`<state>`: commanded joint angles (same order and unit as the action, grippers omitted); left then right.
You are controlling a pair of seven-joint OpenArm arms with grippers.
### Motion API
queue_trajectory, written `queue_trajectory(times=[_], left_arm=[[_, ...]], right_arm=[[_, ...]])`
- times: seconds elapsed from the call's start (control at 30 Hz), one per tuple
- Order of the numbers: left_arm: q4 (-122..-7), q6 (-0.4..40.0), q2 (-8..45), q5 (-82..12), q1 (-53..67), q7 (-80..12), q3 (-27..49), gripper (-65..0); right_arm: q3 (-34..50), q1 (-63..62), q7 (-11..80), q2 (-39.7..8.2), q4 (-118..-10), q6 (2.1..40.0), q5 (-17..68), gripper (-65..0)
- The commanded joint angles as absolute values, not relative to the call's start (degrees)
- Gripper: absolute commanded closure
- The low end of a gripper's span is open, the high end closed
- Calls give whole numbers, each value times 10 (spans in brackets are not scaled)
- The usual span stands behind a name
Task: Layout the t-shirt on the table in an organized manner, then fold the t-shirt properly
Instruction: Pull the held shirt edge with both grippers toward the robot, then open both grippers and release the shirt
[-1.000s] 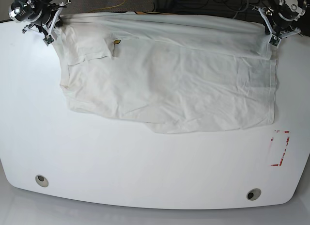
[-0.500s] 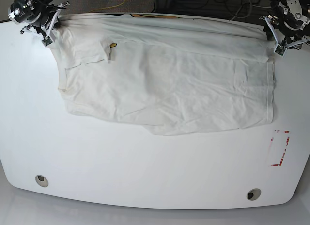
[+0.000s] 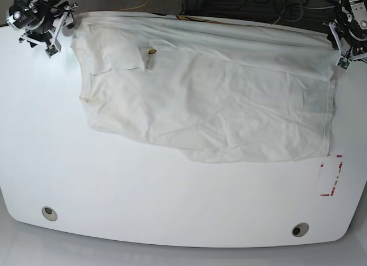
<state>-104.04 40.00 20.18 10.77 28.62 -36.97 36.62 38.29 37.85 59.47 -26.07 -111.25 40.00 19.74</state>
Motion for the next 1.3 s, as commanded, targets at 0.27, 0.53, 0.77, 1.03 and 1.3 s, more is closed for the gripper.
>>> queue_trajectory(times=[0.27, 0.53, 0.77, 1.03, 1.3], left_arm=[[-1042, 400, 204, 109, 264, -401, 363, -366], [-1056, 400, 202, 109, 266, -414, 342, -367], [-1056, 400, 203, 109, 263, -414, 348, -367], [-1056, 400, 202, 109, 211, -413, 391, -366], [-1056, 400, 202, 109, 135, -412, 397, -362]], right_arm=[[385, 343, 596, -286, -1113, 400, 198, -425], [384, 310, 599, -288, -1113, 400, 199, -425], [383, 256, 636, -284, -1113, 400, 200, -425], [344, 180, 653, -268, -1113, 400, 200, -423], [298, 102, 654, -214, -1109, 400, 196, -423]])
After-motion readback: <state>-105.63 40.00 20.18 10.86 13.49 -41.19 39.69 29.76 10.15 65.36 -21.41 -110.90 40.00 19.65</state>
